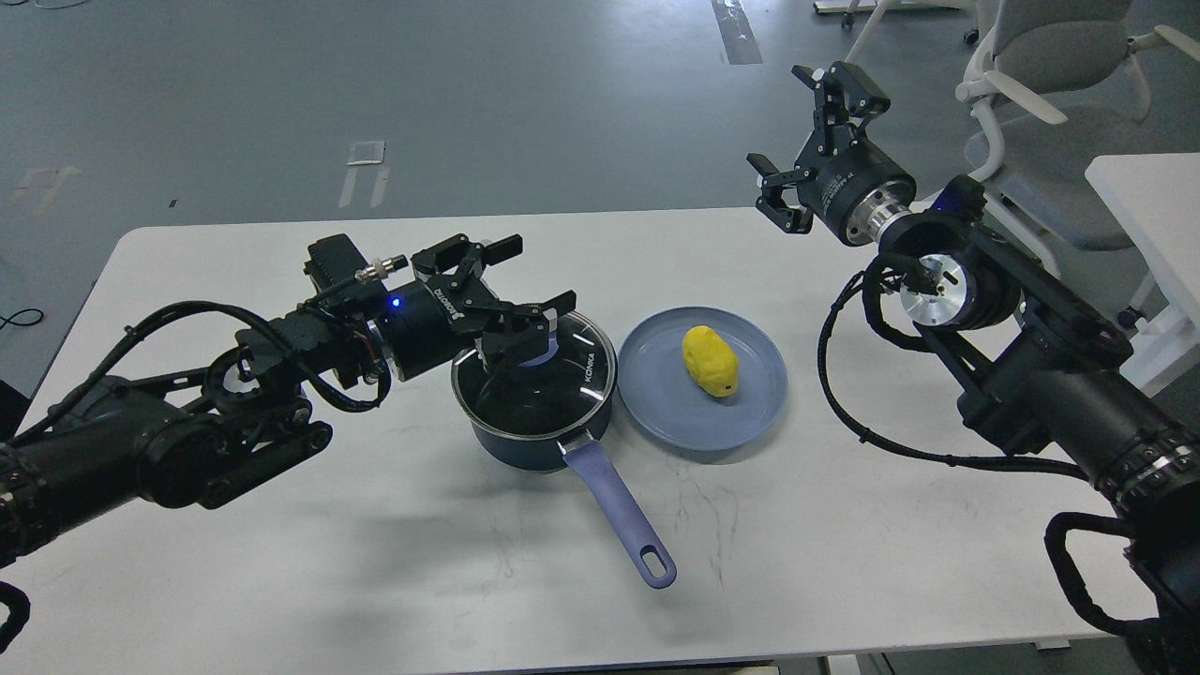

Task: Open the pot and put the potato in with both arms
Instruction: 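Move the left gripper over the pot and lower it onto the lid knob, then close the left gripper on the blue lid knob, then lift the glass lid off the pot and carry it away from the pot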

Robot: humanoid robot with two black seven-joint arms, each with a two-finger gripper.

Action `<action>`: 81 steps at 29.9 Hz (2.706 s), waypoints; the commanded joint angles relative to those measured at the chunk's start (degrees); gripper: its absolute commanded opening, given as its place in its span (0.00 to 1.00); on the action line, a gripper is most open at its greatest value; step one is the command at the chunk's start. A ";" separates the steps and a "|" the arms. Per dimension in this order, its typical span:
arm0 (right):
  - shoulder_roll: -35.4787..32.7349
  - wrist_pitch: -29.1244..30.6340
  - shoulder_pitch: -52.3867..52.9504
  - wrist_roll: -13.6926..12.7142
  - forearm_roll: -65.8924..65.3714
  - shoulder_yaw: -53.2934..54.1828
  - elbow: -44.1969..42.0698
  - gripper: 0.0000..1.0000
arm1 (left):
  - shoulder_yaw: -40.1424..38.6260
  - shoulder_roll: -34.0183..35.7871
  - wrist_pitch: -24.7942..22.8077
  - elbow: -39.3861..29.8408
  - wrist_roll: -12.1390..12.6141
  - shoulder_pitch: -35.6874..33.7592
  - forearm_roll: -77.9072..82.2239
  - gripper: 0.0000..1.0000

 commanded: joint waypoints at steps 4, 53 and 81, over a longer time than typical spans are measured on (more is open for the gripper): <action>-0.22 -0.30 -0.40 0.03 0.00 0.29 -1.04 1.00 | 0.50 -0.26 0.75 -0.69 0.03 0.26 3.04 0.98; -0.31 -0.21 -0.49 0.03 0.00 -0.23 -0.60 1.00 | 3.75 -1.66 0.75 5.20 0.03 3.51 2.16 0.53; -0.13 -0.13 1.62 -0.06 -0.09 -0.41 -0.60 1.00 | 2.96 10.37 0.75 -3.85 0.03 -1.41 -1.01 0.32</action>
